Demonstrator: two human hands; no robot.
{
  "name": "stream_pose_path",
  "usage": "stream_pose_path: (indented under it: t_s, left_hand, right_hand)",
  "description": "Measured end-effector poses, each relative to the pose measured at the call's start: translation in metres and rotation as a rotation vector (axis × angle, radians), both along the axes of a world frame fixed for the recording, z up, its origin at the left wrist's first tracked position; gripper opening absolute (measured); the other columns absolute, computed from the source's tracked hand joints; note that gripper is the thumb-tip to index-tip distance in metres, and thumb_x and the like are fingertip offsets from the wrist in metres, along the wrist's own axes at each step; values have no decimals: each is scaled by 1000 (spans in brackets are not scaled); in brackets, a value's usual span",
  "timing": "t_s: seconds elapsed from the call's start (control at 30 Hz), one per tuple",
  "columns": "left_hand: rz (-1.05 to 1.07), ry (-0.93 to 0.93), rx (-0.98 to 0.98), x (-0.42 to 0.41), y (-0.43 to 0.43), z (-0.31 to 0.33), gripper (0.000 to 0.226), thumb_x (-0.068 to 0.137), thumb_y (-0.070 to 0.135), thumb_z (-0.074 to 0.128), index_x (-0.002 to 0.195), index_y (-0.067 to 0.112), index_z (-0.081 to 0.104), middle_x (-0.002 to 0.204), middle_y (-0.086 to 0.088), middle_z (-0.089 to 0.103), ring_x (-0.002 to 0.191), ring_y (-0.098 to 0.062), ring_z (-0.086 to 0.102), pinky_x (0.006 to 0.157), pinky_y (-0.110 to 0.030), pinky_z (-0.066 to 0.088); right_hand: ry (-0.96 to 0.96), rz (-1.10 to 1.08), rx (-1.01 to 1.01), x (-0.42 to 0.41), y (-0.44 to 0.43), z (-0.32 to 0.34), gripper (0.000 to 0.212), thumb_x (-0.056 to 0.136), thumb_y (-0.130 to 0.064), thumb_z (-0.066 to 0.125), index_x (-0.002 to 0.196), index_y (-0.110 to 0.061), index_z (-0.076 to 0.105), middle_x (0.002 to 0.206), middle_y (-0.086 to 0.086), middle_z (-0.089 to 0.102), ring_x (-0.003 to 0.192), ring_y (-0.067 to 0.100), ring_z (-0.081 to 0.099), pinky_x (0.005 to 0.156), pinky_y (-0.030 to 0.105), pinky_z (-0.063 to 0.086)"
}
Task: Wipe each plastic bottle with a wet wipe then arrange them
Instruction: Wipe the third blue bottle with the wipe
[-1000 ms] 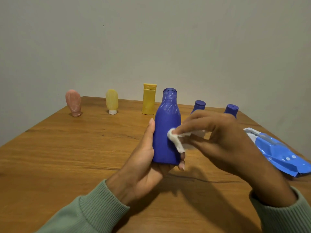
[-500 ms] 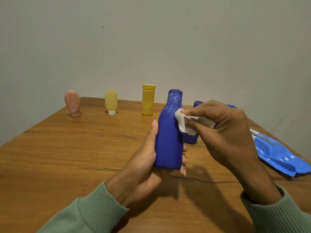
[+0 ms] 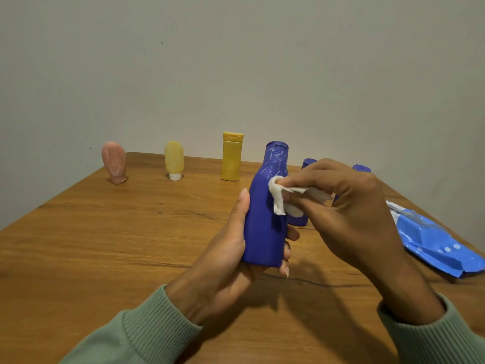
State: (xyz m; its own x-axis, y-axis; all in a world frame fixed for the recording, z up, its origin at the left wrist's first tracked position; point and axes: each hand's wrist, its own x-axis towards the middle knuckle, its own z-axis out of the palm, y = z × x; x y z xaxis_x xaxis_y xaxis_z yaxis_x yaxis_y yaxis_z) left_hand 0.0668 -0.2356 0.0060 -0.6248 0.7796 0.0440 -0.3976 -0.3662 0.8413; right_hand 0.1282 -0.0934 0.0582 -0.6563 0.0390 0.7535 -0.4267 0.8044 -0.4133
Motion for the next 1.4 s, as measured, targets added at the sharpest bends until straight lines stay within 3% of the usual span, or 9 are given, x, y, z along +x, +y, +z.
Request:
stream_pose_path:
  t_s: [0.2,0.37,0.53,0.7,0.8,1.03,1.27,1.4]
  left_hand:
    - [9,80,-55,0,1,0,62,93,62,32,117,13,62,87,-16,64,73,-24,59,61,-36,51]
    - [41,119,-110,1,1,0,66,88,65,35,113,10,63,86,-14,65,72,-22,60,65,-36,50]
    - [52,181,-154,3,0,0,65,87,64,35,116,13,62,85,-14,65,74,-22,59,66,-38,50]
    - [105,308,-226,0,0,-3,65,87,67,33,116,15,61,89,-12,68,78,-24,62,68,-39,52]
    - [119,384,-266,-1,1,-4,63,87,67,30,112,19,61,89,-9,69,78,-23,62,71,-40,51]
    - [126,432,-270,0,1,-3,62,83,65,30,110,18,60,87,-7,70,76,-20,63,69,-39,53]
    - [129,473,-305,0,2,-4,66,80,68,30,114,19,57,90,-7,70,78,-20,63,70,-37,54]
    - [157,506,-322,1,3,-4,68,79,69,28,112,17,58,89,-7,70,76,-18,63,68,-34,54]
  right_hand:
    - [37,-79,22,0,3,-1,25,80,-13,71,102,-25,66,89,-13,59,91,2,57,72,5,45]
    - [-27,-20,103,2,0,-1,23,78,-9,71,99,-18,70,90,-9,61,86,2,58,77,6,44]
    - [85,-131,70,0,1,-3,26,80,-10,70,104,-19,68,92,-10,59,85,-7,54,74,2,40]
    - [28,-68,117,3,-3,1,25,78,-13,67,102,-18,70,92,-6,61,87,4,58,78,9,45]
    - [35,-107,87,5,0,3,26,80,-7,71,104,-16,70,93,-3,62,87,5,57,75,6,43]
    - [60,-132,190,4,-6,2,25,81,-17,62,106,-15,69,93,-6,56,83,-1,51,74,2,39]
    - [140,-268,154,2,-2,1,25,85,-8,63,109,-12,67,94,-3,54,76,2,46,71,3,38]
    - [100,-243,214,3,-9,0,27,85,-19,56,109,-15,67,96,-5,53,84,3,47,65,7,39]
